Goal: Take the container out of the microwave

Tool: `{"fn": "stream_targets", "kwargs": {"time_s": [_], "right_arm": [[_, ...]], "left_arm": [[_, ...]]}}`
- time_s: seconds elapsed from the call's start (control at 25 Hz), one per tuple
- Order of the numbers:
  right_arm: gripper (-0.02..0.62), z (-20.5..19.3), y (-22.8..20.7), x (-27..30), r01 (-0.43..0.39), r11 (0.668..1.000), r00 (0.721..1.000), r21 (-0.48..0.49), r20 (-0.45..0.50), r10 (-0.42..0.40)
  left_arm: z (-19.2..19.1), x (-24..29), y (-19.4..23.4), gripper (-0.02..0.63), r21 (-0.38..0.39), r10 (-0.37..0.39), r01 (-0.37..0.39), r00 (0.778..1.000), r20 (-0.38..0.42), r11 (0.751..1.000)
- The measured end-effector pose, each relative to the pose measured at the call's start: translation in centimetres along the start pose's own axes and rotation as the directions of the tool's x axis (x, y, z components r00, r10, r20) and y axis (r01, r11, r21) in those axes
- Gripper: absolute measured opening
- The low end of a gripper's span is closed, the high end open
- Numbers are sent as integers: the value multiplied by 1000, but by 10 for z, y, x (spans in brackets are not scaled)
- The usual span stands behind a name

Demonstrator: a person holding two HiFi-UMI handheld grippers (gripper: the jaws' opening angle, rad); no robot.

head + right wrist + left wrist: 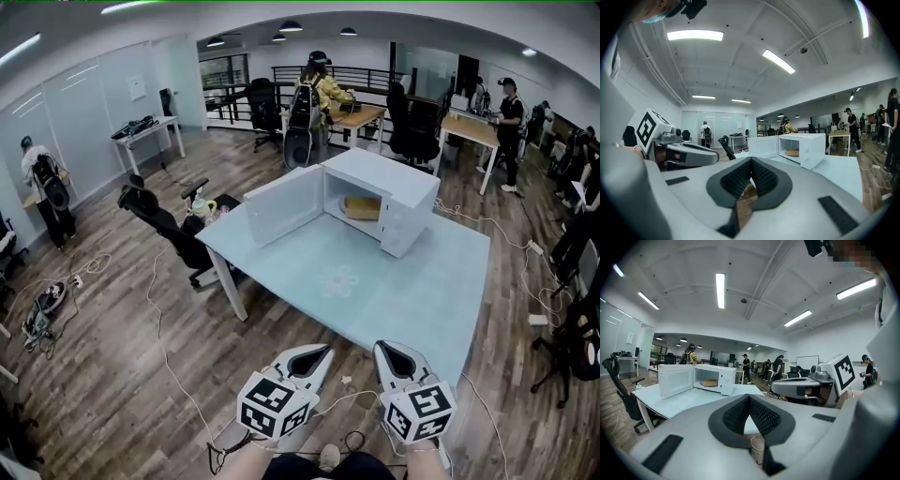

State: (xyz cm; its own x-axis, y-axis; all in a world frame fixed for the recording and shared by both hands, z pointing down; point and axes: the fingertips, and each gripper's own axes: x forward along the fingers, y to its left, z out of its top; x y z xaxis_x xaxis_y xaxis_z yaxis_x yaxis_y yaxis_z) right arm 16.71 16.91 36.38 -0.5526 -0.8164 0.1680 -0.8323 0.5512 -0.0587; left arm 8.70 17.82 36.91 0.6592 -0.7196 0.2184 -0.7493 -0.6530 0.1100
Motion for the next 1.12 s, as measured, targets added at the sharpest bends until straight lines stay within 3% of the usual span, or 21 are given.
{"fn": "stream_targets", "kwargs": {"time_s": [0.2,0.48,0.76,1.12], "right_arm": [[9,-6,-15,27,-62,998,998,13,-23,62],[9,-20,-42,73,-49,997,996,51,-66,53],[9,-17,-69,158,-10,999,995,33,-102,14],[9,6,-85,292,77,996,993,37,-94,-73]], "left_arm": [[-10,36,14,-3,-61,2,-4,1000,-21,998],[-12,82,50,-3,-61,-30,26,997,-65,998],[-4,131,129,-3,-109,-67,59,995,-72,992],[24,178,254,-3,-73,-135,128,986,-96,989]]}}
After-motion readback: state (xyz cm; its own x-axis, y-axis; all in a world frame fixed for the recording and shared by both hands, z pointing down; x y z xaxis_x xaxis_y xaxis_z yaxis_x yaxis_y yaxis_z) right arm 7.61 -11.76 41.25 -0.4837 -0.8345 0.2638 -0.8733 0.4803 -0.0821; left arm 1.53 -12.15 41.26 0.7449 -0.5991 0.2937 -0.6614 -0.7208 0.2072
